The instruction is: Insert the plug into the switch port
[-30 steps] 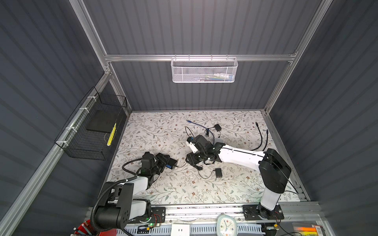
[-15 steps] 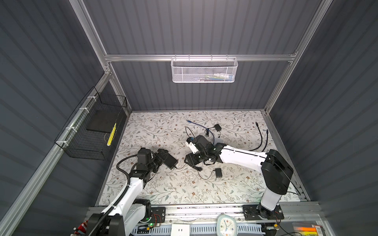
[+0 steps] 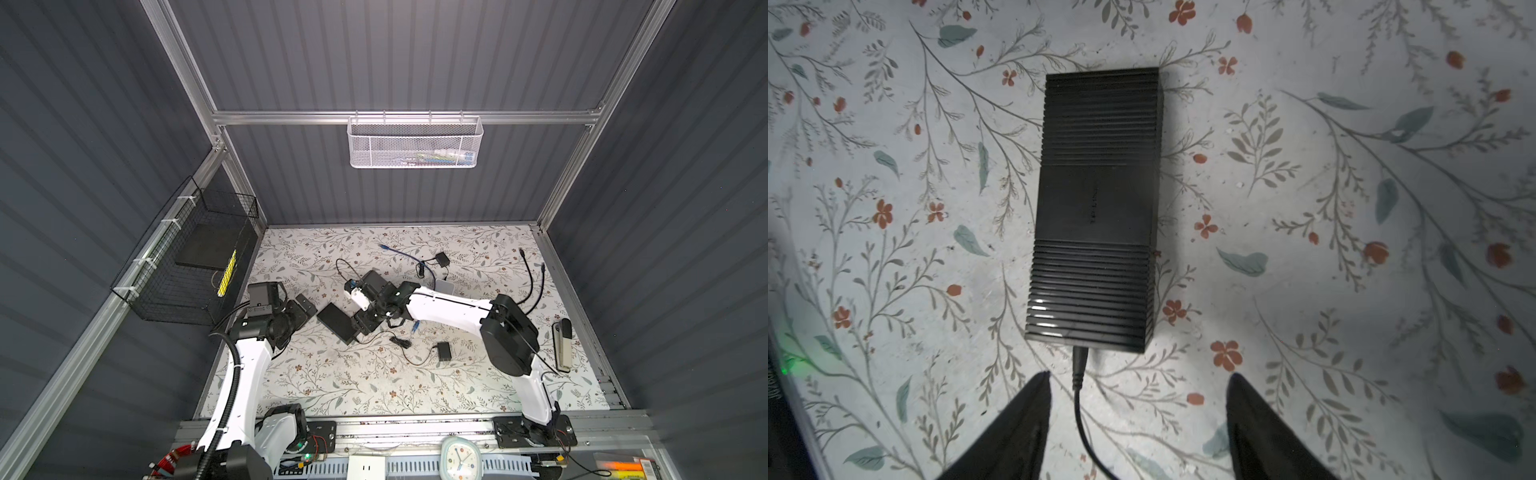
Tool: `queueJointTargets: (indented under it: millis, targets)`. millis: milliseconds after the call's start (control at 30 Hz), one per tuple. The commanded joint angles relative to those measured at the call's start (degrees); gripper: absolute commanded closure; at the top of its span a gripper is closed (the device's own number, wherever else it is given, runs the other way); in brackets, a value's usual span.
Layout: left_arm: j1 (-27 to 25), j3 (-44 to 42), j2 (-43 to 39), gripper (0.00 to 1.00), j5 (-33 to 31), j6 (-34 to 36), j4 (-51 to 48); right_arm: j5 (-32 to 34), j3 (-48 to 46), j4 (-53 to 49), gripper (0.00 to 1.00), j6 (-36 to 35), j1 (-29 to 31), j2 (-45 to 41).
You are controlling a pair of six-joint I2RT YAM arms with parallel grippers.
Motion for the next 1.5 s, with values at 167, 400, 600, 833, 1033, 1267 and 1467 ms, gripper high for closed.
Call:
queueJointTargets:
  millis: [167,400,600,833,1033,1267,1467]
  targets:
    - [4.82,2.06,2.37,0.0,1.07,5.83,-2.87,6.87,5.85,-1.59,0.24,-6.93,4.55,5.63]
    - [7.51,0.66,3.92,0.0,2.81,6.54,-0.97,6.44,11.81,-4.44,0.15,-6.65,5.35,10.19]
    - [8.85,0.78,3.47,0.0,3.8,7.04,-1.04,9.3,14.58,-5.97,0.11,-6.31,5.63,12.81]
    - [9.23,-0.09,2.52,0.0,6.52,7.45,-1.15,12.0,19.04,-8.63,0.11,-7.14,5.61,16.35]
    - [9.28,0.36,2.25,0.0,8.77,9.69,-2.62,11.81,19.8,-9.86,0.26,-10.27,5.48,17.2]
    - [9.23,1.01,2.13,0.0,18.86,12.77,-4.9,10.06,9.63,-3.52,0.57,-16.8,4.1,9.39]
    - [9.23,0.65,1.43,0.0,26.43,15.1,-7.26,6.36,-5.72,5.82,0.64,-24.44,0.53,-4.03]
